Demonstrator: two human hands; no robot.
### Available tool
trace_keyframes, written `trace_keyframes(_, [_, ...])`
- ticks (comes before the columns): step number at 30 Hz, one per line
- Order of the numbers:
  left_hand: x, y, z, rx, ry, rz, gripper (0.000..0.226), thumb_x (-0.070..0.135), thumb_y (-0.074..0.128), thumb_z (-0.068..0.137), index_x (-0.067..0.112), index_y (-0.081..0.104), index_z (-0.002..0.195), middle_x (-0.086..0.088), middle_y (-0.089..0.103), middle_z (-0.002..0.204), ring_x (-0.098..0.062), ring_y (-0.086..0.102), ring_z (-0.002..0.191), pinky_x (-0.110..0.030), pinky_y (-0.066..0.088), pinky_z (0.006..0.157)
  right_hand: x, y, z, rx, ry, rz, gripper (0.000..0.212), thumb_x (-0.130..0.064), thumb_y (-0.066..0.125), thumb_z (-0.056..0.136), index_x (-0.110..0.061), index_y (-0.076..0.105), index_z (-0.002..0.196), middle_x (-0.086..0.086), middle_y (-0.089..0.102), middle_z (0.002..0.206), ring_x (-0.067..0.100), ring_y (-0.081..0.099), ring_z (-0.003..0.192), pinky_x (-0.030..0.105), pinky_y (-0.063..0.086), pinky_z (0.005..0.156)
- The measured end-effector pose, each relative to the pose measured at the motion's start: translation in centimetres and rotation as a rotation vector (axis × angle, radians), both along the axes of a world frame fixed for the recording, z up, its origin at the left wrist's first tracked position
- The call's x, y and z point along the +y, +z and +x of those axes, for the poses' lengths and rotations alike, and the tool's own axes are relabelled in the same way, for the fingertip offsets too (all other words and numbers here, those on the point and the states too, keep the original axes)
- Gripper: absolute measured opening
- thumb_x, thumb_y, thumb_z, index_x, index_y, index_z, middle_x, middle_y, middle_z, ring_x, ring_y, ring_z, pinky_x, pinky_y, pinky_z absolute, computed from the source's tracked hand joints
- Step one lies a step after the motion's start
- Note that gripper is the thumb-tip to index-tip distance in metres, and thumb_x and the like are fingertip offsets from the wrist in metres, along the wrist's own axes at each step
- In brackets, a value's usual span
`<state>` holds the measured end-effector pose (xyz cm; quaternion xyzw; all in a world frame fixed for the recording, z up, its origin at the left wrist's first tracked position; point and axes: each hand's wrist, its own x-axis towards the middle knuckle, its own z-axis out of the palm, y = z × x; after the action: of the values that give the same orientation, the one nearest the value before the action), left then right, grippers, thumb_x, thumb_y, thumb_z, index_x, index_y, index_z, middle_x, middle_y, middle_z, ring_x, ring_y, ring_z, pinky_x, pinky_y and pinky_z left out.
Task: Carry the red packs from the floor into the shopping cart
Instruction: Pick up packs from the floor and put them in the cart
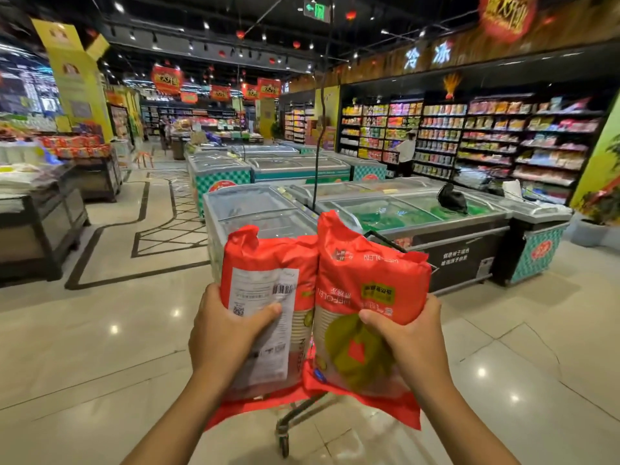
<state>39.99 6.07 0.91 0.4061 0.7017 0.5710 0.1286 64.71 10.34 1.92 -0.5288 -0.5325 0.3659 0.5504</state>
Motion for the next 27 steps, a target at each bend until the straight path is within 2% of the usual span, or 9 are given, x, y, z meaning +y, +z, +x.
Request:
trace_keyframes(1, [1.9, 0.2, -0.6, -0.008, -0.007, 0.013, 0.069, 0.047, 0.099, 0.057, 0.029, 0.058, 0.109, 0.011, 0.072, 0.104, -0.019, 0.070, 0.094, -0.042, 0.057, 0.084, 1.5, 0.3, -0.7, 0.000, -0.015, 0.008, 0.083, -0.050, 0.096, 0.044, -0.037, 0.044, 0.107, -0.006, 0.068, 0.105, 0.019, 0.070, 0.094, 0.053, 0.059, 0.088])
trace_keyframes(4, [6.9, 0.5, -2.2, -0.019, -0.037, 0.018, 0.069, 0.045, 0.099, 0.057, 0.028, 0.058, 0.110, 0.010, 0.072, 0.103, -0.021, 0.070, 0.094, -0.040, 0.055, 0.083, 5.7, 0.6, -2.1, 0.001, -0.027, 0.021, 0.078, -0.042, 0.099, 0.051, -0.039, 0.043, 0.105, -0.008, 0.067, 0.106, 0.017, 0.070, 0.095, 0.052, 0.060, 0.088])
trace_keyframes(6, [9.8, 0.4, -2.7, -0.026, -0.062, 0.004, 0.072, 0.053, 0.097, 0.052, 0.030, 0.058, 0.108, 0.011, 0.072, 0.103, -0.021, 0.070, 0.094, -0.043, 0.056, 0.086, 8.1, 0.4, -2.6, -0.003, -0.035, 0.011, 0.077, -0.042, 0.099, 0.054, -0.040, 0.043, 0.106, -0.009, 0.066, 0.107, 0.017, 0.069, 0.096, 0.051, 0.060, 0.088])
trace_keyframes(9, [14.0, 0.0, -3.2, -0.041, -0.079, 0.006, 0.079, 0.068, 0.083, 0.041, 0.032, 0.057, 0.106, 0.014, 0.071, 0.101, -0.018, 0.070, 0.093, -0.045, 0.057, 0.087, 11.9, 0.0, -3.1, -0.010, -0.053, -0.001, 0.072, -0.033, 0.098, 0.061, -0.038, 0.042, 0.106, -0.010, 0.066, 0.107, 0.015, 0.069, 0.096, 0.049, 0.060, 0.089])
trace_keyframes(12, [18.3, -0.9, -3.4, -0.055, -0.081, 0.006, 0.082, 0.074, 0.078, 0.037, 0.032, 0.056, 0.104, 0.014, 0.071, 0.099, -0.017, 0.070, 0.091, -0.046, 0.058, 0.085, 16.1, -0.5, -3.3, -0.012, -0.059, -0.005, 0.074, -0.029, 0.097, 0.063, -0.035, 0.041, 0.111, -0.010, 0.064, 0.106, 0.014, 0.068, 0.094, 0.047, 0.059, 0.088])
trace_keyframes(14, [21.1, -1.7, -3.3, -0.062, -0.086, -0.010, 0.081, 0.072, 0.078, 0.037, 0.032, 0.055, 0.104, 0.015, 0.070, 0.098, -0.016, 0.070, 0.090, -0.044, 0.058, 0.084, 19.3, -1.1, -3.3, -0.010, -0.051, -0.017, 0.077, -0.029, 0.097, 0.063, -0.032, 0.040, 0.115, -0.011, 0.063, 0.107, 0.014, 0.067, 0.095, 0.047, 0.059, 0.088])
trace_keyframes(19, [29.2, -3.5, -3.9, -0.049, -0.043, -0.061, 0.074, 0.068, 0.081, 0.040, 0.033, 0.054, 0.100, 0.015, 0.071, 0.098, -0.016, 0.070, 0.091, -0.043, 0.058, 0.084, 28.9, -3.8, -3.8, 0.030, 0.000, -0.053, 0.070, -0.024, 0.097, 0.063, -0.036, 0.044, 0.106, -0.007, 0.066, 0.105, 0.017, 0.069, 0.094, 0.045, 0.059, 0.084])
trace_keyframes(23, [36.2, -4.8, -4.0, -0.057, -0.004, -0.073, 0.067, 0.058, 0.090, 0.047, 0.036, 0.056, 0.100, 0.014, 0.073, 0.099, -0.015, 0.071, 0.092, -0.043, 0.059, 0.085, 37.8, -5.7, -3.9, 0.086, 0.071, -0.086, 0.070, -0.015, 0.096, 0.065, -0.022, 0.046, 0.114, -0.004, 0.068, 0.102, 0.012, 0.070, 0.088, 0.040, 0.058, 0.081])
trace_keyframes(27, [42.2, -6.8, -4.9, -0.108, 0.046, -0.104, 0.074, 0.064, 0.087, 0.043, 0.034, 0.062, 0.106, 0.011, 0.077, 0.099, -0.014, 0.075, 0.090, -0.048, 0.061, 0.085, 46.8, -7.5, -3.9, 0.114, 0.147, -0.146, 0.069, -0.016, 0.098, 0.063, -0.024, 0.049, 0.112, 0.000, 0.071, 0.103, 0.015, 0.073, 0.088, 0.042, 0.060, 0.079])
